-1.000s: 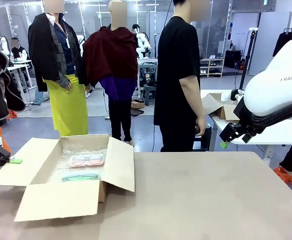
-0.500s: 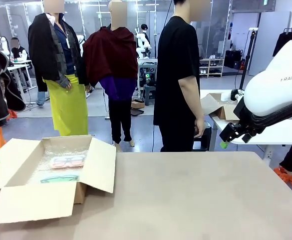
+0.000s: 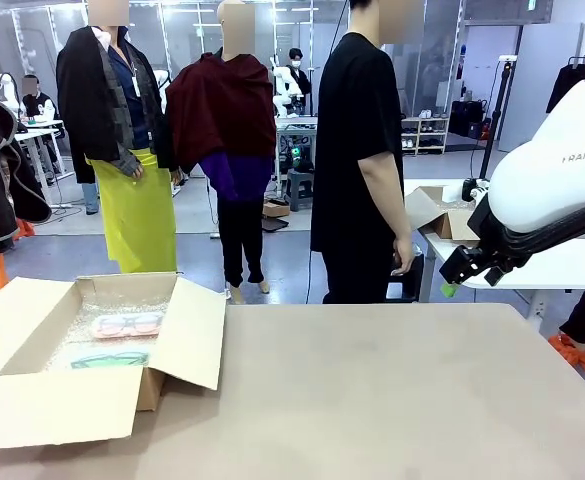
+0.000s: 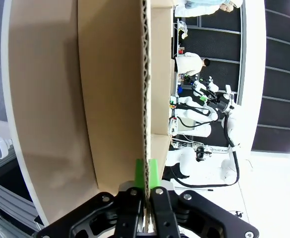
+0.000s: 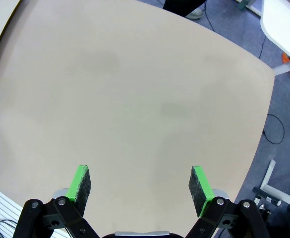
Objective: Pack the glasses set securely to prepare it for shipping.
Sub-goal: Position the Package Box on the left side of the table.
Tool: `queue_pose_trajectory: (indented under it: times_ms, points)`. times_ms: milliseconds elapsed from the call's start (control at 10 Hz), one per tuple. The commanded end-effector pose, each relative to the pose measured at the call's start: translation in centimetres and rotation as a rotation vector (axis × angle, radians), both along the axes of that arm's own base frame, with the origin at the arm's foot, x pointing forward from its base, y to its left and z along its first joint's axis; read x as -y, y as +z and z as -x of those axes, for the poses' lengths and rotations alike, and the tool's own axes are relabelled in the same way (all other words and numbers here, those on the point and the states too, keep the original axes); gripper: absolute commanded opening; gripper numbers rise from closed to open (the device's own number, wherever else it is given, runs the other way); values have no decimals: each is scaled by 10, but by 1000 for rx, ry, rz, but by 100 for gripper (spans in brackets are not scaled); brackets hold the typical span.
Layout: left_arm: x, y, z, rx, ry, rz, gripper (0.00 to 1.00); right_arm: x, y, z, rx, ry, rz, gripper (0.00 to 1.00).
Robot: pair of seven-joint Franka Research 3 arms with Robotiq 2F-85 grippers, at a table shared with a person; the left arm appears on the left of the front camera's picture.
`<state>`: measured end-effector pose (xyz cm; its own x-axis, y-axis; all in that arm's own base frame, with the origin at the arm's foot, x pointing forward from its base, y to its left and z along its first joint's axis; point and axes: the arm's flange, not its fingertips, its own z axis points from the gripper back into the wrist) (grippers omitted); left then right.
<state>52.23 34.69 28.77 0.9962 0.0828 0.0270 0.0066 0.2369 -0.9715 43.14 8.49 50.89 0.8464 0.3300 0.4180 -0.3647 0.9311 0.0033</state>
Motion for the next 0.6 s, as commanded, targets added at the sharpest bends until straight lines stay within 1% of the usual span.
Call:
queue_pose_trajectory:
  times_ms: [0,500]
  points:
    - [0,-1,1,-2,3,0,3,1,1,-1,10,19,6,100]
    - [0,-1,1,-2,3,0,3,1,1,-1,10,19,6,100]
